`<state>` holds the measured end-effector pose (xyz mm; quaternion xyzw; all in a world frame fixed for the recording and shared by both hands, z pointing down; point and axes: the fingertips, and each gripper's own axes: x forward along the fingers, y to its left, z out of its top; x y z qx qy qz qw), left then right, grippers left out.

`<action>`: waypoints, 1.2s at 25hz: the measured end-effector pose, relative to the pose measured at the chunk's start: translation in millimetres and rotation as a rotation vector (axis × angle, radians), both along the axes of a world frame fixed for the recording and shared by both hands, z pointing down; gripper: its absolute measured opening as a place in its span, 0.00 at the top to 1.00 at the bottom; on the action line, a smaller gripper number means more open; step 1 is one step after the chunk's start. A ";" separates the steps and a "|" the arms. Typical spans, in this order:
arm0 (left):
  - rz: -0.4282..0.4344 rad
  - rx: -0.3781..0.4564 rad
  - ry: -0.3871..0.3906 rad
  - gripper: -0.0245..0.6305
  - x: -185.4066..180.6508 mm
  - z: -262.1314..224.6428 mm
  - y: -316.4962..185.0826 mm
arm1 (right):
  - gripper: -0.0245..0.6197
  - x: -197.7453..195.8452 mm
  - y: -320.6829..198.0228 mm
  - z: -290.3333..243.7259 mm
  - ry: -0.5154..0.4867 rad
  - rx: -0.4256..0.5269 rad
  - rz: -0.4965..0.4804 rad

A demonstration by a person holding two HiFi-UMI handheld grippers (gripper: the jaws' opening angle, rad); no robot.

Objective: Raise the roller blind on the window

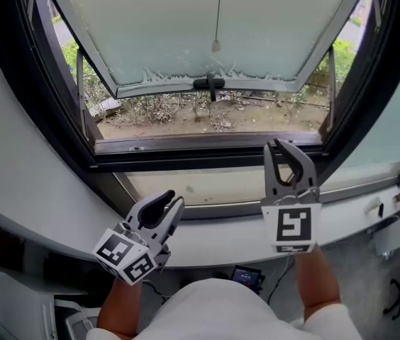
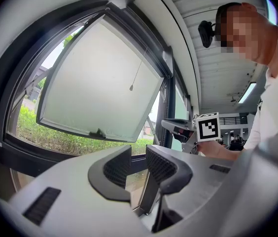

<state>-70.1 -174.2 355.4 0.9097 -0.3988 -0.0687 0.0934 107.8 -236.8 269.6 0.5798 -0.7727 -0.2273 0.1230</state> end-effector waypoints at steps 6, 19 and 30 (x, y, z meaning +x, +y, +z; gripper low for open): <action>0.000 -0.017 0.007 0.80 -0.1 6.1 3.1 | 0.88 7.1 9.3 37.3 -0.102 -0.104 0.002; 0.015 -0.073 0.005 0.80 4.5 29.0 10.0 | 0.90 13.8 21.2 90.5 -0.185 -0.231 0.029; 0.017 -0.129 0.018 0.80 4.3 50.1 17.3 | 0.90 11.3 26.4 123.8 -0.220 -0.330 0.027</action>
